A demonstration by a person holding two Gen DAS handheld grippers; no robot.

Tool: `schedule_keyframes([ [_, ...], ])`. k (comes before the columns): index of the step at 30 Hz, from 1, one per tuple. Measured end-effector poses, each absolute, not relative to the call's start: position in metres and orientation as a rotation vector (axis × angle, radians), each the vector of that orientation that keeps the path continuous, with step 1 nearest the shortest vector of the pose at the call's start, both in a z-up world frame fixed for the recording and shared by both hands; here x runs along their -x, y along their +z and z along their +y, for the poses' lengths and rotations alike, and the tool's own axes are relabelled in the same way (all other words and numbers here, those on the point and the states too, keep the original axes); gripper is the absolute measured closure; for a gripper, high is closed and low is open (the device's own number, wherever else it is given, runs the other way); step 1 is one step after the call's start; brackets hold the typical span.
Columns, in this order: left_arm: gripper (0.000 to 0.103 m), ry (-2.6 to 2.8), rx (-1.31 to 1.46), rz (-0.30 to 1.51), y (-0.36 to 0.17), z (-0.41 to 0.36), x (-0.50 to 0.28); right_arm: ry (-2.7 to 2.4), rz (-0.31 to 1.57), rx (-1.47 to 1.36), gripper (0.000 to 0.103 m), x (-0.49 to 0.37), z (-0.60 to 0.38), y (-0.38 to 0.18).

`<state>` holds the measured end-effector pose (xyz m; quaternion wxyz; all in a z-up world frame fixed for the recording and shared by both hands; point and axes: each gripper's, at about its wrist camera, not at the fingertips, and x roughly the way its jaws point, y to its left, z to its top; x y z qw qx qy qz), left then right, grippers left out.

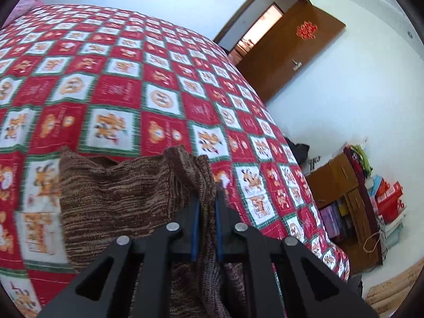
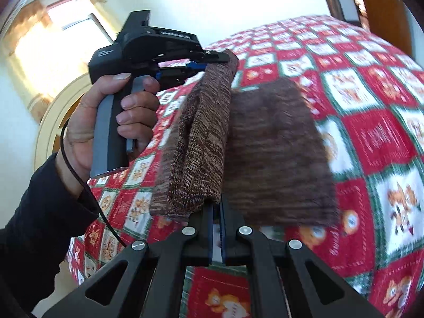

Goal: Fold small clothes
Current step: 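Lift the held sweater edge with both tools and fold it over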

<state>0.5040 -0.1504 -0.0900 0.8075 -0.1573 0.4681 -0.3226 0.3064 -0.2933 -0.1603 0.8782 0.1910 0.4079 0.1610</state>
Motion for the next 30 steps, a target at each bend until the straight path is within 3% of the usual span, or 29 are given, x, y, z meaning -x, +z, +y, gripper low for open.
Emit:
schedule_keyframes([
  [13,0.092,-0.680,0.255,1.070,-0.132,-0.215,-0.504,0.256,0.902,-0.572,0.100,-0.303,-0.348,-0.195],
  [21,0.092,-0.686,0.170,1.036,-0.131,-0.239,-0.494,0.244,0.902,-0.657,0.100,-0.301,-0.367,-0.212],
  [25,0.085,-0.693,0.146,1.027,-0.125,-0.245,-0.488,0.246,0.882,-0.669,0.099,-0.298,-0.374,-0.212],
  [28,0.083,-0.706,0.119,0.967,-0.113,-0.235,-0.474,0.219,0.863,-0.671,0.096,-0.293,-0.383,-0.209],
  [30,0.075,-0.702,0.082,0.899,-0.102,-0.219,-0.458,0.117,0.834,-0.589,0.080,-0.286,-0.388,-0.198],
])
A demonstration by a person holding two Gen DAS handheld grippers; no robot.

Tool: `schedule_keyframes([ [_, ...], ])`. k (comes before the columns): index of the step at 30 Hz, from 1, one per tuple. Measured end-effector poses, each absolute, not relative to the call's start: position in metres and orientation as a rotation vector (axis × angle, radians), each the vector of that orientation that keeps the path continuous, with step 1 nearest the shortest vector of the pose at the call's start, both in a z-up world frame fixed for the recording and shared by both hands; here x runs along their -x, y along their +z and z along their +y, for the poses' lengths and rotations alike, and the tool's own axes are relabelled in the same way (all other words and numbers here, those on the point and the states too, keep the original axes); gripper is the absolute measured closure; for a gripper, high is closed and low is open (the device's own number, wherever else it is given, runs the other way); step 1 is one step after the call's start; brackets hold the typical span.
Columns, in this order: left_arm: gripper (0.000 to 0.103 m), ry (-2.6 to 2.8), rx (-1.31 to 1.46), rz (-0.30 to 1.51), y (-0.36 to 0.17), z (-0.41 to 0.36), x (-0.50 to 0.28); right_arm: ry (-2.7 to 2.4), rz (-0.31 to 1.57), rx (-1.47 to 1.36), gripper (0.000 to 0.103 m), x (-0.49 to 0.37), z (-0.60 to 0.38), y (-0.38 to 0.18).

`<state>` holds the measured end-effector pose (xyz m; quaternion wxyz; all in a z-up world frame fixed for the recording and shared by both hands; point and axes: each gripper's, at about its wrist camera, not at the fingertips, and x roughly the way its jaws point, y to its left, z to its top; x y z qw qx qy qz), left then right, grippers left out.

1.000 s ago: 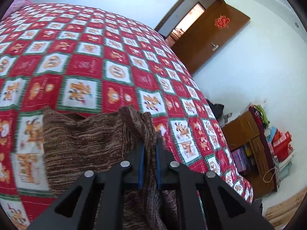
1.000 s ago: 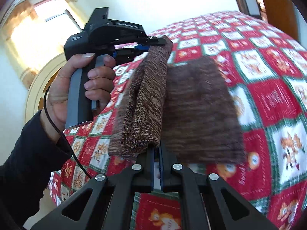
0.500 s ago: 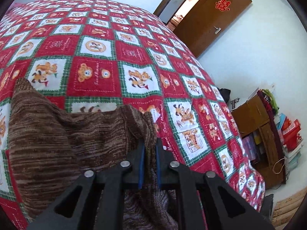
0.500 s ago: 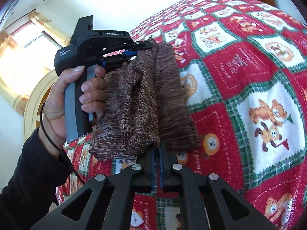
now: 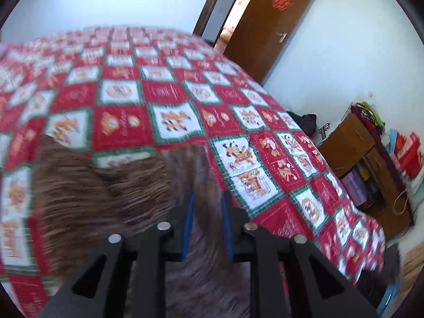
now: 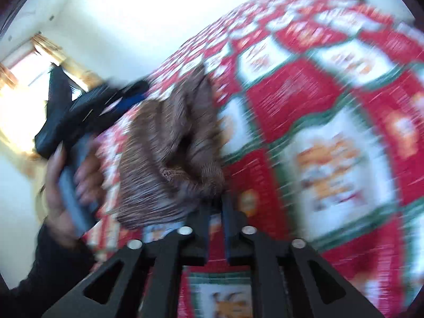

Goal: Fold small clothes
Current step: 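Lift the held sweater edge with both tools and fold it over, then open both tools to release the sweater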

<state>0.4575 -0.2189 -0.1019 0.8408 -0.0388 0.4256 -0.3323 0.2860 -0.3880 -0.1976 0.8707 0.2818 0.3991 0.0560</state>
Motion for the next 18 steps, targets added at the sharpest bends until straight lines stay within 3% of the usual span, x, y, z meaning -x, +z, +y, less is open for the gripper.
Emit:
schedule_keyframes([
  [2,0.046,-0.655,0.014,0.824,-0.097,-0.196,-0.436,0.017,0.794,-0.501,0.074,-0.281,-0.389,-0.185],
  [5,0.042,-0.566,-0.087,0.730,-0.104,-0.163,-0.404,0.036,0.747,-0.467,0.074,-0.287,-0.380,-0.165],
  [10,0.042,-0.468,-0.138,0.770,-0.146,-0.136,-0.382,0.243,0.728,-0.344,0.074,-0.328,-0.325,-0.143],
  [15,0.037,-0.434,-0.136,0.797,-0.163,-0.136,-0.381,0.094,0.960,-0.332,0.077,-0.387,-0.327,-0.177],
  [18,0.022,-0.415,-0.120,0.852,-0.170,-0.132,-0.383,0.030,0.948,-0.283,0.076,-0.392,-0.332,-0.165],
])
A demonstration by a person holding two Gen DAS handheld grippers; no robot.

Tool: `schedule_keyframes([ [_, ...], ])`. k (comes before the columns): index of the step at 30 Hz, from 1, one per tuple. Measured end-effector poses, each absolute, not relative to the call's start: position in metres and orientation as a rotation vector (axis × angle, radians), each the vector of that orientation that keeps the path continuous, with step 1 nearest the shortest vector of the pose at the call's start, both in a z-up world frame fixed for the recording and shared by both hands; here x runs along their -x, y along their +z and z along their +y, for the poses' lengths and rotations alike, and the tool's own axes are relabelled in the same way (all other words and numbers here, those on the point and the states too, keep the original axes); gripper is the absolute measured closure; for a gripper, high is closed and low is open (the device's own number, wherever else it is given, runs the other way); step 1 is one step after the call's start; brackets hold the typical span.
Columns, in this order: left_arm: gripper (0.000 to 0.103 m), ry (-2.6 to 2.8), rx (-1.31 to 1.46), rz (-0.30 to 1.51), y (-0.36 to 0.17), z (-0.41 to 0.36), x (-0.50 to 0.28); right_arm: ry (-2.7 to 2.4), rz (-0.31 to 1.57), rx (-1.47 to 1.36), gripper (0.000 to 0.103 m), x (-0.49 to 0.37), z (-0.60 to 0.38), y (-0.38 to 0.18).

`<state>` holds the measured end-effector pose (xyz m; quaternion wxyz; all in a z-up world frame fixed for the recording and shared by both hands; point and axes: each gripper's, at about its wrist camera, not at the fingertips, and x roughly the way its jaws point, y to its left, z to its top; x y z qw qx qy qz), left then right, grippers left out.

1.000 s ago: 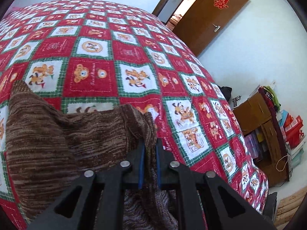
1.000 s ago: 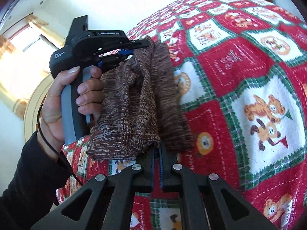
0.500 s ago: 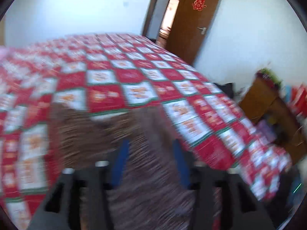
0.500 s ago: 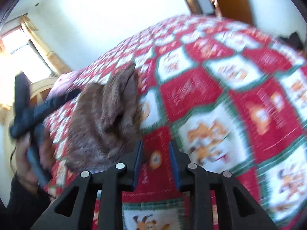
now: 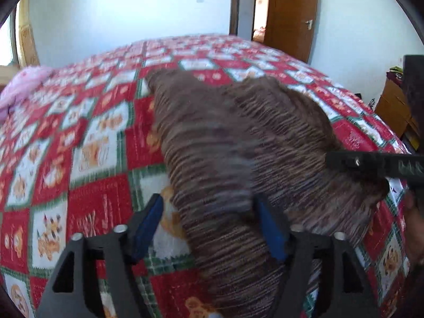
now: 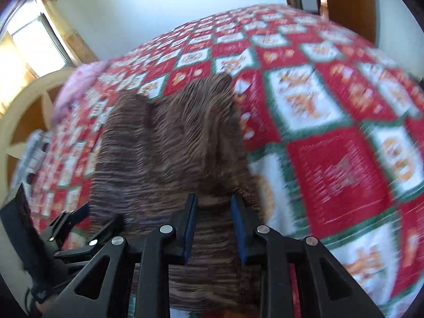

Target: Fold small clothes

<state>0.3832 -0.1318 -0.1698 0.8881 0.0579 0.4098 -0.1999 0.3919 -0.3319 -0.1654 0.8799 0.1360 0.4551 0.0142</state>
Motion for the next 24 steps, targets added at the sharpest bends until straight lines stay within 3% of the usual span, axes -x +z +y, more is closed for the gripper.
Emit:
schedule_keyframes([
  [7,0.019,-0.418,0.013,0.840,-0.174,-0.108,-0.375,0.191,0.826,-0.114,0.075,-0.426,-0.276,-0.121],
  [12,0.017,-0.386,0.001,0.838,-0.176,-0.108,-0.374,0.044,1.019,-0.192,0.076,-0.513,-0.304,-0.172],
  [14,0.017,-0.393,0.014,0.836,-0.176,-0.106,-0.373,0.065,0.998,-0.216,0.076,-0.527,-0.314,-0.174],
  [19,0.015,-0.404,0.035,0.836,-0.177,-0.103,-0.373,0.024,0.915,-0.035,0.074,-0.510,-0.282,-0.146],
  [24,0.013,-0.417,0.053,0.836,-0.178,-0.100,-0.374,0.331,0.880,0.105,0.074,-0.484,-0.207,-0.138],
])
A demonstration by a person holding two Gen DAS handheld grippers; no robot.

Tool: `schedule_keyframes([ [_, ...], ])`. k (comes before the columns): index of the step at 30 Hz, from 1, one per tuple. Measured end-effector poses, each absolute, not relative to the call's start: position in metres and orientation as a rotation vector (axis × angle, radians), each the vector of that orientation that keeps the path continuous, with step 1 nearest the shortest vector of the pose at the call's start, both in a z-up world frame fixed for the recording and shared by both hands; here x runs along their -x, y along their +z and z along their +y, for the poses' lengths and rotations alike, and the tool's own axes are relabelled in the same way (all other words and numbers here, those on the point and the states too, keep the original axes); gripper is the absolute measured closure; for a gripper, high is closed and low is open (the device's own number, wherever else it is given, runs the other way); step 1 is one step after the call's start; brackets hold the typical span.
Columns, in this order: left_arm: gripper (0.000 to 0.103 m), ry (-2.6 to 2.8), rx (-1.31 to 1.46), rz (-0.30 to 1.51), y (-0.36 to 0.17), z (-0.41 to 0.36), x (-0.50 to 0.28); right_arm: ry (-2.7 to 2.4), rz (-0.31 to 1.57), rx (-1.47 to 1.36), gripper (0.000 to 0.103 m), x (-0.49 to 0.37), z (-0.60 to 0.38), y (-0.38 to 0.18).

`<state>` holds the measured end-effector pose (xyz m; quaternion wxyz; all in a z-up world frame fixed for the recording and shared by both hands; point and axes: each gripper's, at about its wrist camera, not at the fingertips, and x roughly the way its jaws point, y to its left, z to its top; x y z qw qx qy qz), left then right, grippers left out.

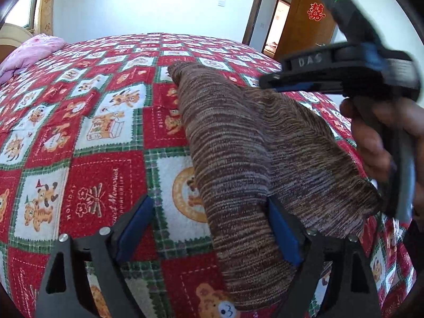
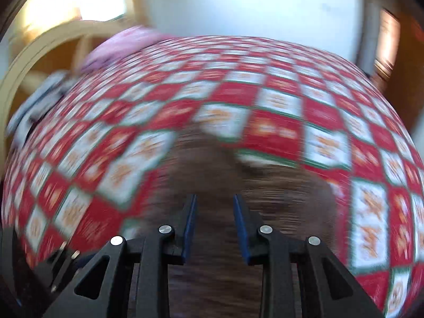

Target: Fold small clothes

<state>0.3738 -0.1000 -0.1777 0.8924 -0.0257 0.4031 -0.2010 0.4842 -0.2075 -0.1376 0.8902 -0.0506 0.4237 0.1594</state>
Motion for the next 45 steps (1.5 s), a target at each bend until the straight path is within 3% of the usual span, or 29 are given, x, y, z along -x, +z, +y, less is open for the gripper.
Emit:
schedule_keyframes([
  [5,0.012,-0.413,0.042,0.839,-0.178,-0.102,-0.375,0.388,0.989,0.166,0.072,-0.497,-0.168,-0.177],
  [9,0.012,-0.413,0.050,0.846,-0.179,-0.100,-0.376,0.397,0.979,0.124,0.071,-0.496,-0.172,-0.173],
  [17,0.009,-0.424,0.048,0.845,-0.179,-0.100,-0.375,0.284,0.887,0.044,0.068,-0.456,-0.232,-0.145],
  [22,0.007,-0.425,0.042,0.846,-0.179,-0.101,-0.375,0.225,0.978,0.072,0.068,-0.425,-0.270,-0.167],
  [34,0.006,-0.424,0.142,0.812,-0.170,-0.080,-0.370,0.339,0.902,0.096,0.065,-0.362,-0.301,-0.182],
  [36,0.006,-0.405,0.173,0.816,-0.167,-0.075,-0.373,0.348,0.867,0.059,0.063,-0.357,-0.310,-0.174],
  [40,0.005,-0.393,0.157,0.848,-0.167,-0.081,-0.389,0.321,0.794,-0.110,0.049,-0.373,-0.340,-0.152],
  [45,0.005,-0.422,0.135,0.886,-0.171,-0.099,-0.403,0.259,0.804,-0.240,0.048,-0.419,-0.373,-0.152],
])
